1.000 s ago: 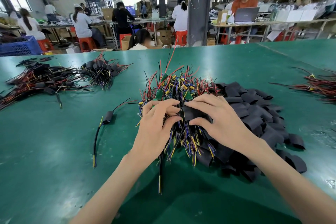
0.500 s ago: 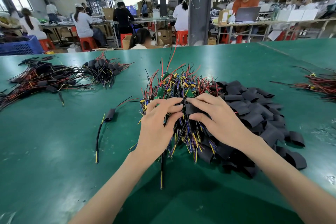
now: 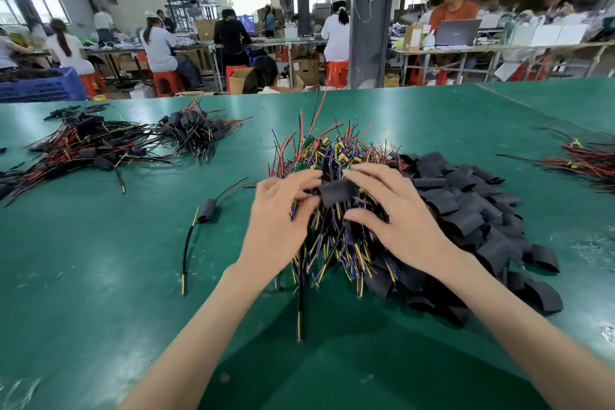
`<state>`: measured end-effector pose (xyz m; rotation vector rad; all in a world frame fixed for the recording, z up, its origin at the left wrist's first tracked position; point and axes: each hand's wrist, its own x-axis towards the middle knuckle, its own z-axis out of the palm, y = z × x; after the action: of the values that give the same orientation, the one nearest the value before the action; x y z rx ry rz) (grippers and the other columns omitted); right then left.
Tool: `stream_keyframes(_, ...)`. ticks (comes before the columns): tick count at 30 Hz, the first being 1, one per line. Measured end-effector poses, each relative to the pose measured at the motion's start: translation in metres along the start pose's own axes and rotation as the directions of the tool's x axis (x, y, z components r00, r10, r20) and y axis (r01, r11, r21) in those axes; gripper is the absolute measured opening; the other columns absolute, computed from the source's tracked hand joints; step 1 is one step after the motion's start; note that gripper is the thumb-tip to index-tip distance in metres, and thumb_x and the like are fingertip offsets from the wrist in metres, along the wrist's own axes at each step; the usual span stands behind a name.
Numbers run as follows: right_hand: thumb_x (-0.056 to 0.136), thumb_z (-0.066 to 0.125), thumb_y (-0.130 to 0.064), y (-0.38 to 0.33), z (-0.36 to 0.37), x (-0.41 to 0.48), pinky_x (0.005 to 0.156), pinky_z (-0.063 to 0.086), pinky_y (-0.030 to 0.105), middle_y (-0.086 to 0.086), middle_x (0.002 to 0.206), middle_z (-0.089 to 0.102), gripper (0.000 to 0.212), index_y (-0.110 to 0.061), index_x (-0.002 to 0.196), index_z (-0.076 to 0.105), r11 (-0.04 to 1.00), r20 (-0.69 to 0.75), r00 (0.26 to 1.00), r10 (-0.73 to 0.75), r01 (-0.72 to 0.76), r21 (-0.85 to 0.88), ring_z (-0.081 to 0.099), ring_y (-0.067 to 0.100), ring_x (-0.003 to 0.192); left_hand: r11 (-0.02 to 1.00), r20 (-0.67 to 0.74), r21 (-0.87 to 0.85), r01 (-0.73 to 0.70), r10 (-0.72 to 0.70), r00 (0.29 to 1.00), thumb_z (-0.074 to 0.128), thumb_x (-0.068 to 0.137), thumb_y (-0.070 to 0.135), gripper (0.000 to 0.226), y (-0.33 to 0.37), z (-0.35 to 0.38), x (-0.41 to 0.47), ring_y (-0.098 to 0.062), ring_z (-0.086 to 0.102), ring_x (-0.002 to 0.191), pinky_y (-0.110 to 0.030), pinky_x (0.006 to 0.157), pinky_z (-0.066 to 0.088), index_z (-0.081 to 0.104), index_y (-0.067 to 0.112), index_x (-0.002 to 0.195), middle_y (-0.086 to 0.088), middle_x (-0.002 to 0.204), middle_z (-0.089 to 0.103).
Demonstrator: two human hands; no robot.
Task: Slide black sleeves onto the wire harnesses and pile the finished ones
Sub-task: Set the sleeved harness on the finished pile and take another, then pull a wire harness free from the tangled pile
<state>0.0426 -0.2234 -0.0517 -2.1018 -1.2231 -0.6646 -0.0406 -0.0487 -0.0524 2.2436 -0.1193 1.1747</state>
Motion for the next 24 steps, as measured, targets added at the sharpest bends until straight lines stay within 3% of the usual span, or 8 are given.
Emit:
stream_keyframes(4,0.092,0.054,-0.028,0.015,-0.010,-0.001,0.098,0.035,0.037,0.006,0.125,0.055,0.037,-0.009,0.124,0.059,0.996,-0.185,0.980,0.077,-0.085,-0.034,0.049,0.023,0.116,0.985,-0.393,0.116,0.124,-0.069,0.917,0.062,0.083,0.009,0.021,-0.025,-0.031,0.020,-0.009,0.057,0.069,-0.037,0.081,0.043,0.064,0.019,0.102,0.014,0.092,0.063)
stream_keyframes(6,0.092,0.052,-0.024,0.024,-0.012,-0.004,0.093,0.036,0.038,0.007,0.118,0.058,0.031,-0.009,0.118,0.062,0.988,-0.241,0.963,0.121,-0.139,-0.061,0.053,0.024,0.110,0.961,-0.463,0.108,0.253,-0.176,0.868,0.058,0.085,0.007,0.020,-0.049,-0.049,0.025,-0.015,0.059,0.069,-0.037,0.079,0.045,0.062,0.015,0.103,0.007,0.095,0.066)
stream_keyframes(8,0.091,0.052,-0.019,0.030,-0.011,-0.007,0.088,0.033,0.034,0.007,0.110,0.060,0.025,-0.009,0.110,0.065,0.978,-0.264,0.955,0.135,-0.170,-0.117,0.055,0.026,0.103,0.873,-0.449,0.186,0.451,-0.332,0.829,0.055,0.085,0.003,0.022,-0.076,-0.061,0.025,-0.029,0.063,0.081,-0.035,0.084,0.040,0.061,0.012,0.104,-0.004,0.100,0.068)
stream_keyframes(11,0.089,0.056,-0.014,0.034,-0.006,-0.010,0.084,0.031,0.034,0.009,0.103,0.062,0.018,-0.007,0.101,0.068,0.961,-0.245,0.961,0.131,-0.184,-0.208,0.057,0.031,0.095,0.607,-0.321,0.442,0.660,-0.580,0.748,0.050,0.083,-0.001,0.028,-0.106,-0.067,0.012,-0.037,0.057,0.097,-0.039,0.089,0.034,0.067,0.015,0.099,-0.015,0.099,0.066)
stream_keyframes(14,0.087,0.061,-0.009,0.036,-0.005,-0.012,0.082,0.034,0.038,0.009,0.099,0.063,0.012,-0.008,0.095,0.069,0.948,-0.237,0.961,0.141,-0.200,-0.249,0.058,0.033,0.090,0.404,-0.202,0.591,0.698,-0.764,0.613,0.051,0.079,0.001,0.029,-0.115,-0.065,-0.001,-0.036,0.054,0.095,-0.042,0.097,0.026,0.065,0.022,0.093,-0.012,0.090,0.060)
stream_keyframes(16,0.088,0.057,-0.013,0.037,-0.008,-0.011,0.081,0.033,0.037,0.007,0.096,0.063,0.013,-0.009,0.091,0.069,0.943,-0.258,0.954,0.152,-0.219,-0.252,0.057,0.032,0.087,0.312,-0.211,0.668,0.676,-0.792,0.574,0.050,0.081,0.009,0.022,-0.115,-0.063,0.000,-0.036,0.050,0.100,-0.048,0.102,0.020,0.063,0.026,0.088,-0.011,0.094,0.056)
stream_keyframes(20,0.088,0.059,-0.010,0.039,-0.011,-0.011,0.078,0.033,0.036,0.005,0.094,0.062,0.009,-0.011,0.089,0.069,0.937,-0.260,0.947,0.188,-0.253,-0.240,0.055,0.031,0.086,0.446,-0.112,0.709,0.546,-0.694,0.711,0.054,0.089,0.022,0.017,-0.119,-0.053,0.000,-0.033,0.045,0.109,-0.047,0.099,0.024,0.066,0.025,0.100,-0.011,0.109,0.055)
stream_keyframes(24,0.088,0.063,-0.008,0.042,-0.010,-0.011,0.078,0.032,0.035,0.004,0.091,0.062,0.007,-0.012,0.087,0.068,0.928,-0.226,0.949,0.219,-0.274,-0.254,0.054,0.029,0.086,0.545,-0.058,0.661,0.516,-0.649,0.759,0.050,0.081,-0.006,0.040,-0.125,-0.050,-0.004,-0.038,0.049,0.105,-0.041,0.086,0.038,0.065,0.012,0.114,-0.018,0.108,0.058)
